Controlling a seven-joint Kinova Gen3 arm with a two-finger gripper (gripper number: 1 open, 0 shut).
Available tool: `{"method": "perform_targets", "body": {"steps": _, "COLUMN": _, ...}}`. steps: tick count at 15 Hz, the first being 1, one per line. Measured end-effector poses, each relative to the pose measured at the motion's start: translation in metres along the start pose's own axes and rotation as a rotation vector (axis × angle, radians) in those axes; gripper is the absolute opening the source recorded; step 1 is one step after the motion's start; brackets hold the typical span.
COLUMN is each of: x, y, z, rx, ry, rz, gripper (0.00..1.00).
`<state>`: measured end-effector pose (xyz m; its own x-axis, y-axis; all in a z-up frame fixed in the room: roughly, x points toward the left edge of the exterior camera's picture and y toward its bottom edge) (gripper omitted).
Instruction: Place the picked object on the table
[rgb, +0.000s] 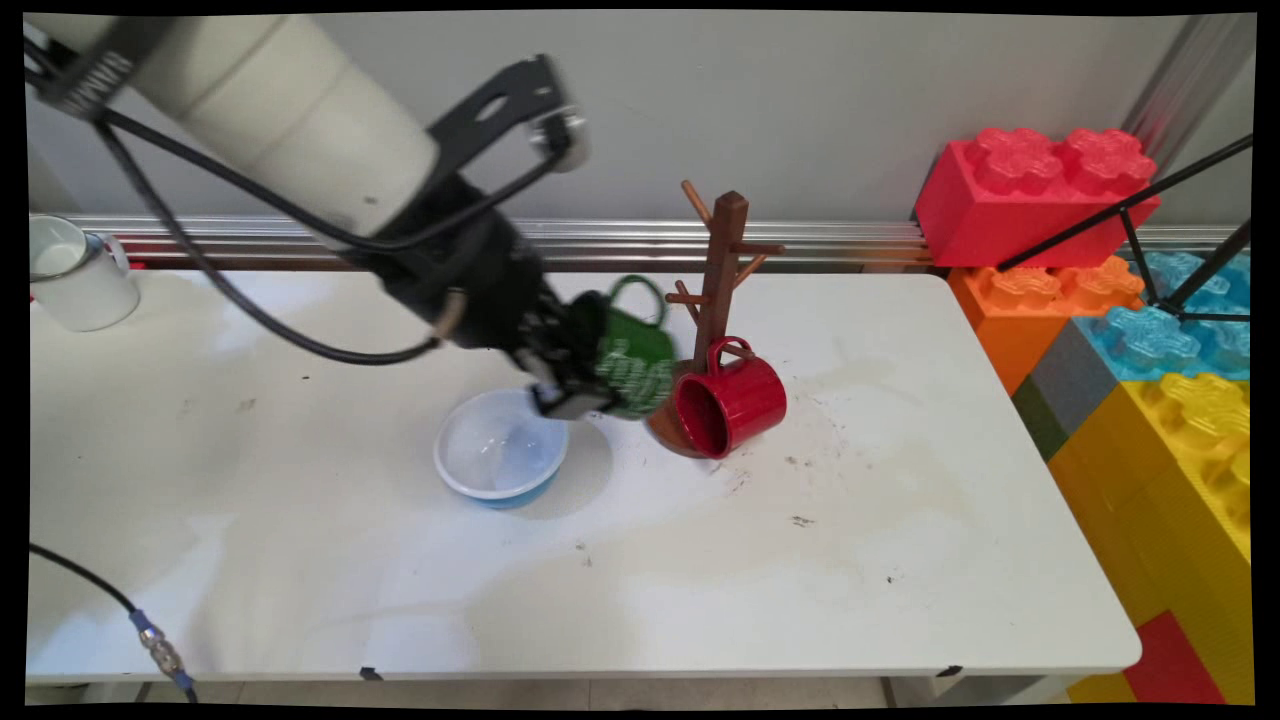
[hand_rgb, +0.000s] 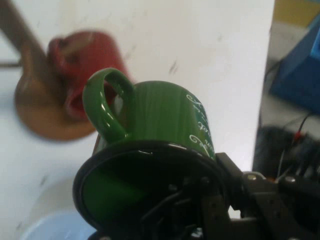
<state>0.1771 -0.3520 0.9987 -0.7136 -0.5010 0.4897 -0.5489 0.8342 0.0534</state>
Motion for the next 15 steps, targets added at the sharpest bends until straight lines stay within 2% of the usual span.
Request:
{"method": "perform_targets", "body": {"steps": 2, "x": -0.015, "y": -0.016, "z": -0.009, "rx": 0.015, "ry": -0.060, "rz": 0.026, "gripper": 0.00}}
{"method": "perform_targets", "body": {"steps": 6, "x": -0.034, "y": -0.044, "z": -0.019, "rx": 0.051, "ry": -0.143, "rz": 0.069, "gripper": 0.00}}
{"method": "perform_targets", "body": {"steps": 11, "x": -0.055, "y": -0.097, "z": -0.027, "rx": 0.122, "ry": -0.253, "rz": 0.161, "gripper": 0.00}}
{"method": "perform_targets", "body": {"steps": 15, "x": -0.062, "y": -0.138, "z": -0.019, "rx": 0.156, "ry": -0.321, "rz": 0.253, "gripper": 0.00}}
